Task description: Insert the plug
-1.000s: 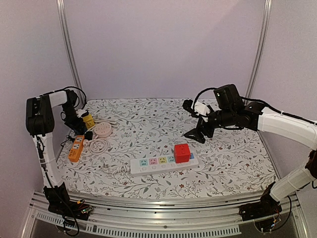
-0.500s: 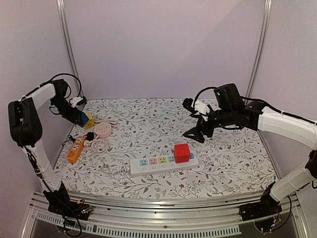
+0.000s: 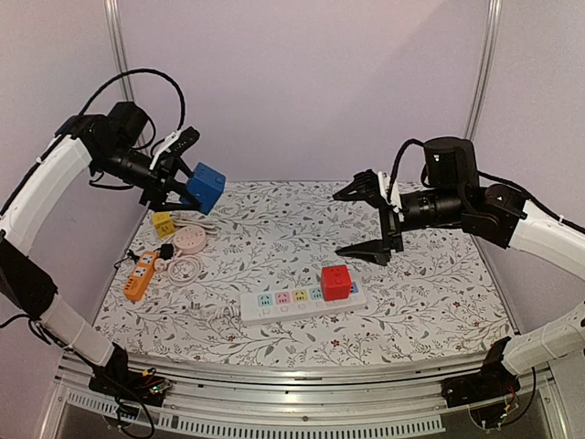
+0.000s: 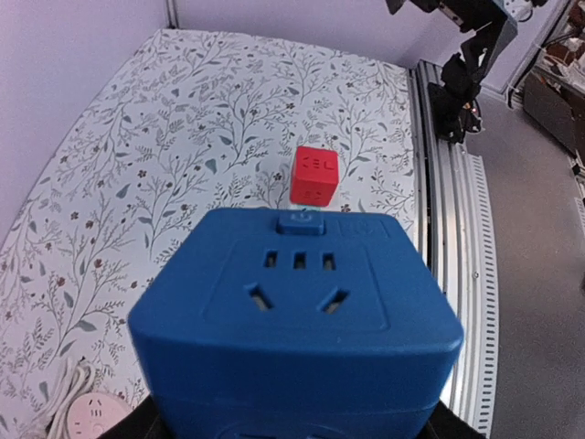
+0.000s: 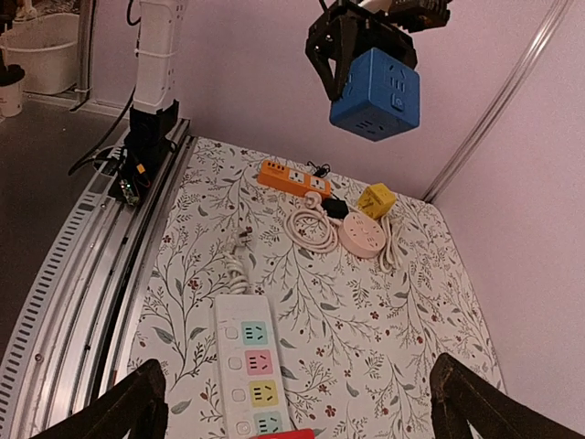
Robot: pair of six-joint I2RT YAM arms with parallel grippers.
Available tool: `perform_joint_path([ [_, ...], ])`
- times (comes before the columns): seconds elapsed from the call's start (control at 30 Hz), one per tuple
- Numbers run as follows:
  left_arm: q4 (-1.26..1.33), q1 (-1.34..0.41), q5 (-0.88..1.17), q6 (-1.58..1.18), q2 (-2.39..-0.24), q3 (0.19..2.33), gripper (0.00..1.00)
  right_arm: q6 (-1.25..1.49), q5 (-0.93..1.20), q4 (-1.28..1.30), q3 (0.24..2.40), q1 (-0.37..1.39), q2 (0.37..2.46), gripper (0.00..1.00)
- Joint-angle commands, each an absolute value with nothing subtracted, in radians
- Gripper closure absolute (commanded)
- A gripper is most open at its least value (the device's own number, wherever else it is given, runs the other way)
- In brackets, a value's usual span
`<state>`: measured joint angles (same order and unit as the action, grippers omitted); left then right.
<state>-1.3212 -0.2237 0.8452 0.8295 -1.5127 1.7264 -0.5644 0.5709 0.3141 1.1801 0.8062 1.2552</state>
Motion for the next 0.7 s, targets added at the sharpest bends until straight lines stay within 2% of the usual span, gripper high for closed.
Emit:
perform_joint_path([
  [0.0, -1.530, -0.341, 0.961, 0.873, -1.463, 1.744, 1.00, -0.684, 0.624, 0.294, 1.212, 0.856, 1.233, 0.01],
  [0.33, -1.613, -0.635, 0.938, 0.971, -1.529, 1.705, 1.00, -0.926, 0.567, 0.394, 1.389, 0.994, 1.350, 0.01],
  [0.67, -1.651, -0.739, 0.928, 0.998, -1.623, 1.724, 1.00, -1.221, 0.382, 0.615, 1.550, 1.136, 1.516, 0.01],
])
